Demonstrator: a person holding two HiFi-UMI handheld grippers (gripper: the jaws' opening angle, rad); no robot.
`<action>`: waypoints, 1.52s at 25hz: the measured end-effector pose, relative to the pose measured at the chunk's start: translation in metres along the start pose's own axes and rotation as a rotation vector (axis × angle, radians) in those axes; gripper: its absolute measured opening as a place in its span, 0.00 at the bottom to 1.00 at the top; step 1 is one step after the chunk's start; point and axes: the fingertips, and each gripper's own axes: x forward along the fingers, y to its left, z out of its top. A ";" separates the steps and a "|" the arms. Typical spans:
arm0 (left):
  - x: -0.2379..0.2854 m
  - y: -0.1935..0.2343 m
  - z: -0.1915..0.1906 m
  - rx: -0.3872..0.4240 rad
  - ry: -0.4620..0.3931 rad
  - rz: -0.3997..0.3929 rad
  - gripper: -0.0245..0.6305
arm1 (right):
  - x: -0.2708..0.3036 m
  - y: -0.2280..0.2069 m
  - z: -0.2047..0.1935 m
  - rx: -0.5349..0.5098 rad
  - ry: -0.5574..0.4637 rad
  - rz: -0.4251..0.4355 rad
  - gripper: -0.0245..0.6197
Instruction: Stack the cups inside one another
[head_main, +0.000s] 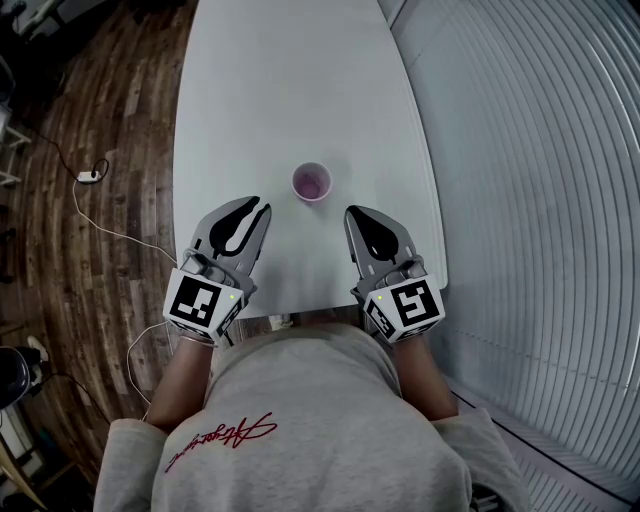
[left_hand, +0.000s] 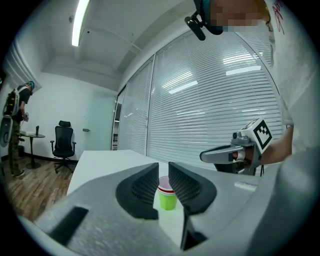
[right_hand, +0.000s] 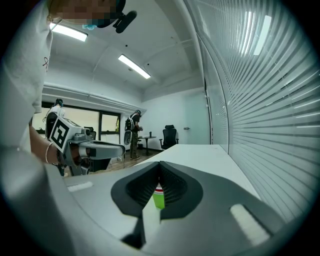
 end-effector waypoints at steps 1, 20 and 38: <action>0.001 0.000 -0.001 0.000 0.000 0.004 0.11 | 0.000 -0.001 0.000 0.000 -0.001 -0.001 0.03; 0.003 0.002 0.004 -0.016 -0.019 0.051 0.03 | -0.002 -0.009 0.002 -0.001 0.002 0.002 0.03; 0.002 0.004 0.012 -0.024 -0.031 0.057 0.03 | 0.004 -0.013 0.012 0.022 -0.013 -0.021 0.04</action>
